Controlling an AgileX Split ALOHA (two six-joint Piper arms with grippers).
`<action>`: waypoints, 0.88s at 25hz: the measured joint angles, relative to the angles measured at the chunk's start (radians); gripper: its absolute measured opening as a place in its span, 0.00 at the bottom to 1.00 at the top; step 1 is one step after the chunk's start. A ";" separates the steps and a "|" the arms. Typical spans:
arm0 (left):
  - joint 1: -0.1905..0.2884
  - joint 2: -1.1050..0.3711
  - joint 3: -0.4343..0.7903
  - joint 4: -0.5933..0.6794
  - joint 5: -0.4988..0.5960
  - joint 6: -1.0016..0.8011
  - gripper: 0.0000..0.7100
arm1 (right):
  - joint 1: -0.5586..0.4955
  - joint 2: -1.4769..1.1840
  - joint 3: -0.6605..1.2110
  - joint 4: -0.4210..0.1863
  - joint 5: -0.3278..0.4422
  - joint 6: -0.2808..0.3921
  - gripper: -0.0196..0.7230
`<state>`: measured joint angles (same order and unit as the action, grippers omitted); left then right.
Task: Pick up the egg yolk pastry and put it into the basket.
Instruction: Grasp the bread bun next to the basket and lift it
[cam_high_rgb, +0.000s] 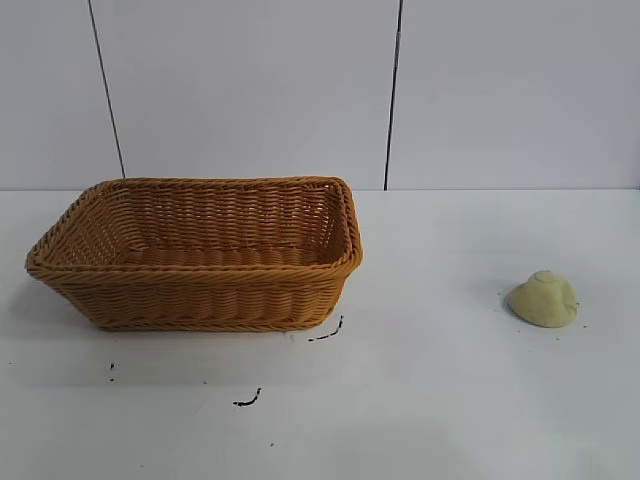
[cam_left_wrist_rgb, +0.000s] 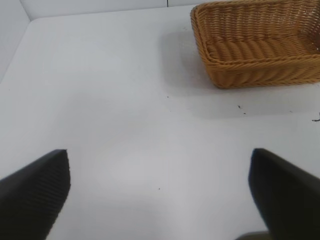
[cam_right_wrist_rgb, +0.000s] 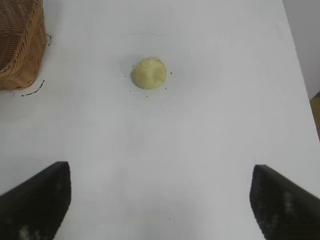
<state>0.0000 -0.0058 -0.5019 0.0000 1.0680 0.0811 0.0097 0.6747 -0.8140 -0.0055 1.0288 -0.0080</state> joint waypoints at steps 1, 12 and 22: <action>0.000 0.000 0.000 0.000 0.000 0.000 0.98 | 0.000 0.063 -0.029 0.000 -0.002 -0.001 0.96; 0.000 0.000 0.000 0.000 0.000 0.000 0.98 | 0.000 0.689 -0.331 -0.001 -0.005 -0.002 0.96; 0.000 0.000 0.000 0.000 0.000 0.000 0.98 | 0.000 1.104 -0.554 -0.001 -0.009 -0.024 0.96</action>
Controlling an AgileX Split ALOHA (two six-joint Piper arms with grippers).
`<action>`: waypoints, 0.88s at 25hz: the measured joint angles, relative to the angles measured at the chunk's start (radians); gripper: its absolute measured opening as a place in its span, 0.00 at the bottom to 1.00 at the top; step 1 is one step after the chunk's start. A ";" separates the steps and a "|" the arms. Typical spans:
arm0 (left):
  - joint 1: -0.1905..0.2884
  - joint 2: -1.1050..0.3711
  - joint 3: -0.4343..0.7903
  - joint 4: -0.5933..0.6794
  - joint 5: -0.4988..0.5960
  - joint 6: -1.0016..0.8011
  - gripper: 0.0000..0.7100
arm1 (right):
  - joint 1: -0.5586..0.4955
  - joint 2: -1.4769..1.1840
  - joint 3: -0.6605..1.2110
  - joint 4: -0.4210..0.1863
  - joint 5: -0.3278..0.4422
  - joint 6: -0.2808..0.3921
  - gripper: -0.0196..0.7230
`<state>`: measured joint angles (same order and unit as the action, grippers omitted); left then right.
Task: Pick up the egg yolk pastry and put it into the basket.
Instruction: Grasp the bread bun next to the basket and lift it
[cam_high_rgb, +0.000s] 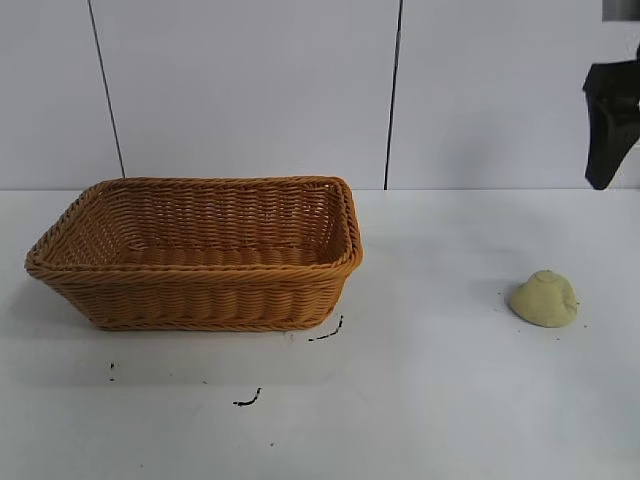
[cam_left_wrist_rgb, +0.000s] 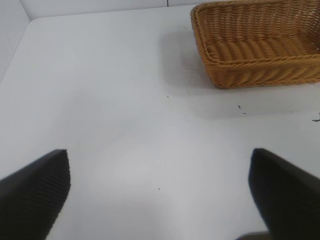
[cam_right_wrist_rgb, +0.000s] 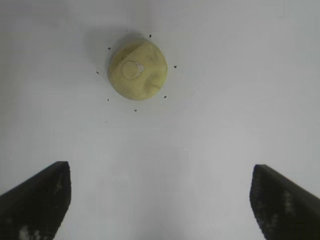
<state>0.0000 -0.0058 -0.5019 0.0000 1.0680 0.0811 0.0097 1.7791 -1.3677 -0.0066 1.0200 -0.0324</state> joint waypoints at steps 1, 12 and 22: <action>0.000 0.000 0.000 0.000 0.000 0.000 0.98 | 0.000 0.028 -0.013 0.000 -0.005 -0.003 0.96; 0.000 0.000 0.000 0.000 0.000 0.000 0.98 | 0.059 0.153 -0.030 0.016 -0.114 -0.047 0.96; 0.000 0.000 0.000 0.000 0.000 0.000 0.98 | 0.066 0.286 -0.030 0.014 -0.176 -0.011 0.96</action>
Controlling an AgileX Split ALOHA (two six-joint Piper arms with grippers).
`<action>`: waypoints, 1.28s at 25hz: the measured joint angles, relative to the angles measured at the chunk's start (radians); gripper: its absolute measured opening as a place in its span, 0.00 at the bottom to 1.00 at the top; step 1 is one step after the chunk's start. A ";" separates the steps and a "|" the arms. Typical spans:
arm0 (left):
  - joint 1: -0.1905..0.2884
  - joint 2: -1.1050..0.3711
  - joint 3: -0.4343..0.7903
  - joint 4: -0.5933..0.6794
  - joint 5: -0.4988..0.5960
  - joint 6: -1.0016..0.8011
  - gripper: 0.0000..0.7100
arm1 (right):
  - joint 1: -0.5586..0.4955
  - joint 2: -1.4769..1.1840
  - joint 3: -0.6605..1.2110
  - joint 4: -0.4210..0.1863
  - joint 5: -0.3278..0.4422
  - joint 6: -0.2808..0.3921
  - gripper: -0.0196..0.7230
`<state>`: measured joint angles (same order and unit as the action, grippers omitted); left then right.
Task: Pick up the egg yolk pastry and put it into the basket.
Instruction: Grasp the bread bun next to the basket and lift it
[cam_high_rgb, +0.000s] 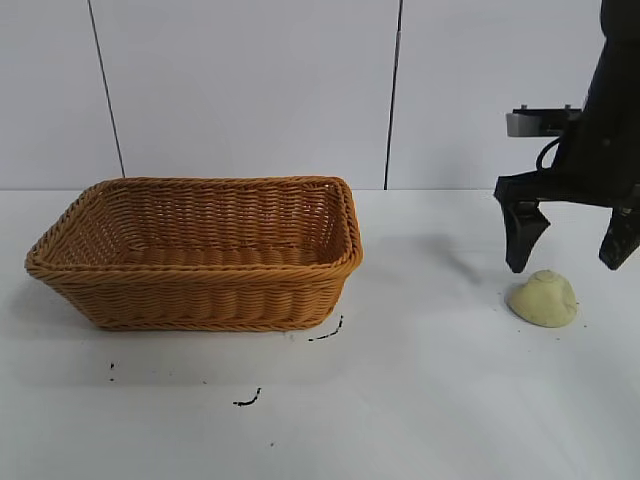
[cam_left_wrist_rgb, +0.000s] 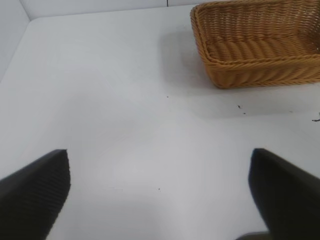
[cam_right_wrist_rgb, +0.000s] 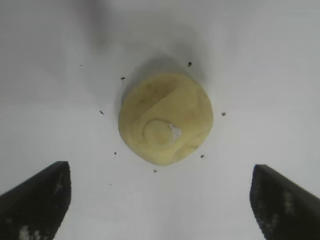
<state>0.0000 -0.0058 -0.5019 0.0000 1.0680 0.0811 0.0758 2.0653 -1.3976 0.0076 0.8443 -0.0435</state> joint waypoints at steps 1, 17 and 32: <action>0.000 0.000 0.000 0.000 0.000 0.000 0.98 | 0.000 0.014 0.000 0.000 -0.011 0.005 0.96; 0.000 0.000 0.000 0.000 0.000 0.000 0.98 | -0.001 0.086 -0.001 -0.008 -0.080 0.019 0.96; 0.000 0.000 0.000 0.000 0.000 0.000 0.98 | -0.002 0.086 -0.001 -0.008 -0.069 0.035 0.47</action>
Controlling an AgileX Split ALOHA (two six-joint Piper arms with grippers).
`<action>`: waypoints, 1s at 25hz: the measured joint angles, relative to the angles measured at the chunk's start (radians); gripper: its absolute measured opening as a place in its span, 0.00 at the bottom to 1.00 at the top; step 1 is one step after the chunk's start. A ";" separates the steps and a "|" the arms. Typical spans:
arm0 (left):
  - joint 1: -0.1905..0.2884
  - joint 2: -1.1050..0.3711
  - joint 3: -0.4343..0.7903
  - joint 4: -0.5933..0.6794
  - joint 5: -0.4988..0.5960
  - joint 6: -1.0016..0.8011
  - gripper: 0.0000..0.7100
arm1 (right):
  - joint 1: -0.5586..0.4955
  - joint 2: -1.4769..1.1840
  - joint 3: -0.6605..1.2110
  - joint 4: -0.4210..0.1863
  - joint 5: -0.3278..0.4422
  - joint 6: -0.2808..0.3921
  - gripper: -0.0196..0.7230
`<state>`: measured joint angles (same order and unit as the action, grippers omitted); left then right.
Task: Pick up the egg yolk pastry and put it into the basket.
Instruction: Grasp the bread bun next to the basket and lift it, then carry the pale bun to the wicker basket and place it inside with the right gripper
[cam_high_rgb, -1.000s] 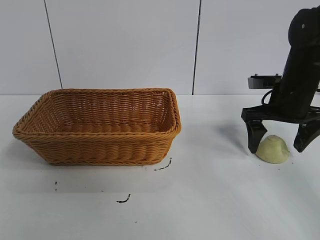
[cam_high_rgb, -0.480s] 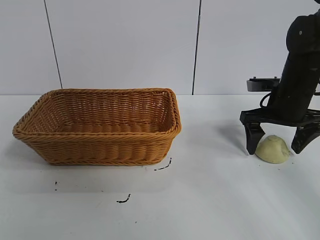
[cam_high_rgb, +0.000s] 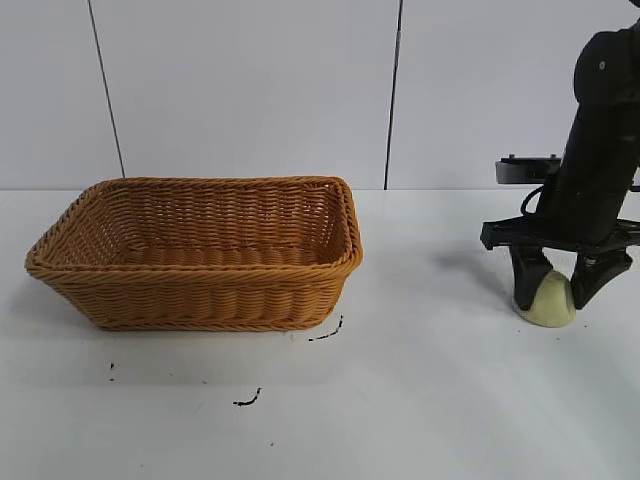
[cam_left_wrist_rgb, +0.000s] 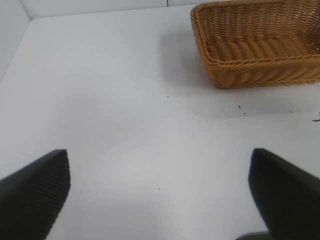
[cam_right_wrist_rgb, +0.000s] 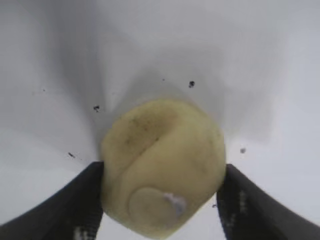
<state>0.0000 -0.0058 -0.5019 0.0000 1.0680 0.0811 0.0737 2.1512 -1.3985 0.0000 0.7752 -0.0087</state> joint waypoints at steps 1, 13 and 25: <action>0.000 0.000 0.000 0.000 0.000 0.000 0.98 | 0.000 0.000 0.000 0.000 0.000 0.000 0.41; 0.000 0.000 0.000 0.000 0.000 0.000 0.98 | 0.000 -0.027 -0.035 0.000 0.077 0.000 0.25; 0.000 0.000 0.000 0.000 0.000 0.000 0.98 | 0.000 -0.205 -0.265 0.000 0.313 -0.019 0.25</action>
<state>0.0000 -0.0058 -0.5019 0.0000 1.0680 0.0811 0.0737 1.9466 -1.6633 0.0000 1.0879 -0.0275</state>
